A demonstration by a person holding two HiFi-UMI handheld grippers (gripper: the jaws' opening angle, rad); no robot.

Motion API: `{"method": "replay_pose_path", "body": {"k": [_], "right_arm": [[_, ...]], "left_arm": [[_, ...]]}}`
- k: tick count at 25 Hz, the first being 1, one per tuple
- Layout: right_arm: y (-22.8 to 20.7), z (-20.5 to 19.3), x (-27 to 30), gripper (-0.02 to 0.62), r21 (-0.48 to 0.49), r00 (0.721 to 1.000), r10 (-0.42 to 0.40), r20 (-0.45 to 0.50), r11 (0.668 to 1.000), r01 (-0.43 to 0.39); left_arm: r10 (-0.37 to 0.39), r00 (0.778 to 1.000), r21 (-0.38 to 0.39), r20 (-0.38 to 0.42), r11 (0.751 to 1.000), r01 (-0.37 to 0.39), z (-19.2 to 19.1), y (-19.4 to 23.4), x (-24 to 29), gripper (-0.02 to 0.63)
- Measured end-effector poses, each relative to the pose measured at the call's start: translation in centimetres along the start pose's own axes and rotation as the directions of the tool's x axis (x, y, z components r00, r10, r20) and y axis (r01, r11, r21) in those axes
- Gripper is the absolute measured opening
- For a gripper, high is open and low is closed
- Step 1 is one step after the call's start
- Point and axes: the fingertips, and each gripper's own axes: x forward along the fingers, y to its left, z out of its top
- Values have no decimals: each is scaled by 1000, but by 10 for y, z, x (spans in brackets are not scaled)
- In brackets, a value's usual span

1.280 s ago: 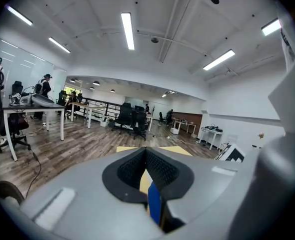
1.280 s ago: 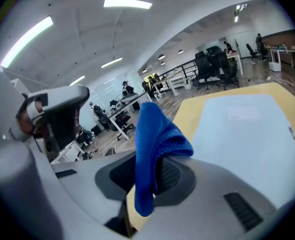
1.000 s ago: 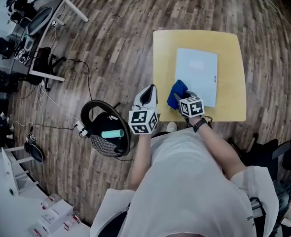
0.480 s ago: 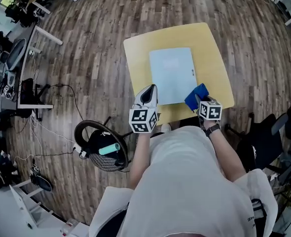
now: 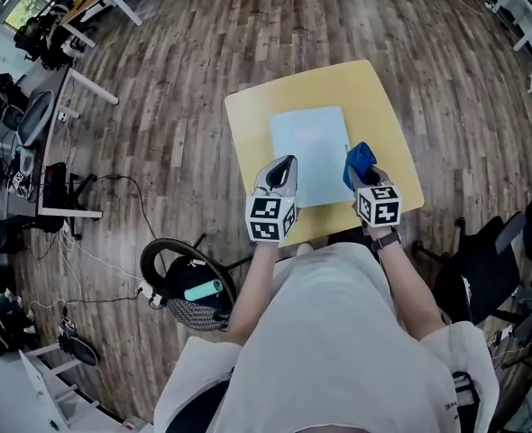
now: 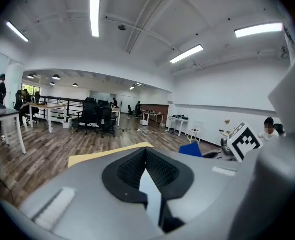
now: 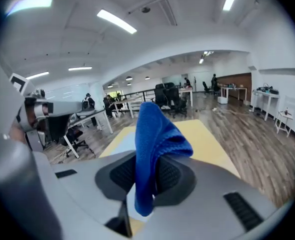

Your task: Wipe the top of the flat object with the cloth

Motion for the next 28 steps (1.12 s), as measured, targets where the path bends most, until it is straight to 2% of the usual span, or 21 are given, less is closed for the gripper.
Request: {"method": "replay_pose_path", "body": {"k": [3, 6, 9, 13, 16, 20, 28], "right_arm": [[22, 59, -5, 63, -47, 992, 31, 119, 999, -26], [39, 110, -18, 63, -115, 973, 51, 226, 993, -25], [54, 157, -34, 63, -177, 944, 59, 324, 984, -1], [67, 196, -55, 63, -242, 917, 41, 398, 968, 62], [72, 209, -66, 63, -242, 901, 40, 431, 968, 72], [78, 212, -71, 63, -232, 894, 46, 445, 971, 65], [71, 204, -69, 63, -218, 899, 30, 436, 973, 74]], "left_arm": [[57, 998, 58, 32, 997, -59, 33, 9, -3, 9], [83, 993, 82, 85, 993, -90, 68, 11, -10, 9], [96, 984, 110, 147, 987, -113, 103, 13, -21, 9], [109, 972, 126, 208, 982, -138, 136, 15, -38, 9], [113, 962, 142, 247, 978, -151, 149, 14, -48, 9], [101, 955, 138, 280, 980, -145, 155, 9, -61, 9], [103, 958, 115, 267, 984, -138, 145, 10, -55, 9]]}}
